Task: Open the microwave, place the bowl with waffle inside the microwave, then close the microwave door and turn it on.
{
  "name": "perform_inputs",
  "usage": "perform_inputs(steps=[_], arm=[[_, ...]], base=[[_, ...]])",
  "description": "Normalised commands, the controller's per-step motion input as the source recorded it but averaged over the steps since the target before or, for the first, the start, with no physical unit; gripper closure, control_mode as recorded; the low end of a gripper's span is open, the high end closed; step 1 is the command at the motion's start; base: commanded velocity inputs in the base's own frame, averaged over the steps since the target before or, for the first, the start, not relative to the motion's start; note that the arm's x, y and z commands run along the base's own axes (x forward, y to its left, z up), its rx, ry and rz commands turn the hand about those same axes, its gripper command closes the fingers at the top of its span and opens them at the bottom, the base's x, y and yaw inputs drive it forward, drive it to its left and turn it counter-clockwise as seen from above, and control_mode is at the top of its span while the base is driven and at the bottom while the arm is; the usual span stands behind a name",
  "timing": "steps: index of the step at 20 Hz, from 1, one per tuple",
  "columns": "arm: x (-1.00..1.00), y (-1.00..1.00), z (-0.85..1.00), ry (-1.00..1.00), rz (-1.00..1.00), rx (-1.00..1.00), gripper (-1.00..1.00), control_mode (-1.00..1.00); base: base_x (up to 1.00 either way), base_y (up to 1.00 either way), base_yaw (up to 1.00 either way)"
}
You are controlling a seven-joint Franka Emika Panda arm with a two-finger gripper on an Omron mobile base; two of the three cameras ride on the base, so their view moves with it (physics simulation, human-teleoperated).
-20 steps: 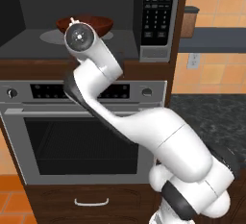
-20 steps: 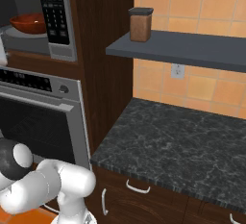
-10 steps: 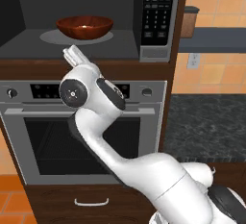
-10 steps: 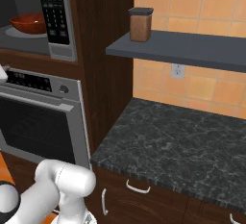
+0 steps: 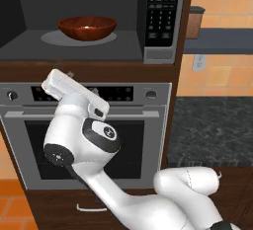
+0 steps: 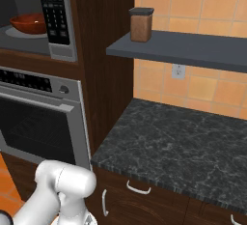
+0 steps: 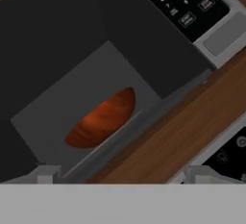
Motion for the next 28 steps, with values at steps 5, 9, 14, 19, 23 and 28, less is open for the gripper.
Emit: perform_inputs(steps=[5, 9, 14, 19, 23, 28], arm=[[-0.13, 0.76, 0.0, -0.14, -0.01, -0.12, -1.0, -1.0], [-0.06, 0.55, -0.04, -0.17, -0.03, -0.16, -1.0, -1.0], [-0.23, 0.34, -0.27, -0.11, 0.0, -0.14, -1.0, -1.0], [-0.1, 0.61, -0.15, -0.12, 0.0, -0.08, -1.0, -1.0], [-0.08, 0.43, -0.09, -0.02, 0.0, -0.06, -1.0, -1.0], [0.0, 0.8, -0.02, -0.03, -0.01, -0.03, -1.0, -1.0]], base=[[0.0, 0.0, 0.0], [0.0, 0.0, 0.0], [0.0, 0.0, 0.0], [0.0, 0.0, 0.0], [0.0, 0.0, 0.0], [0.0, 0.0, 0.0]])
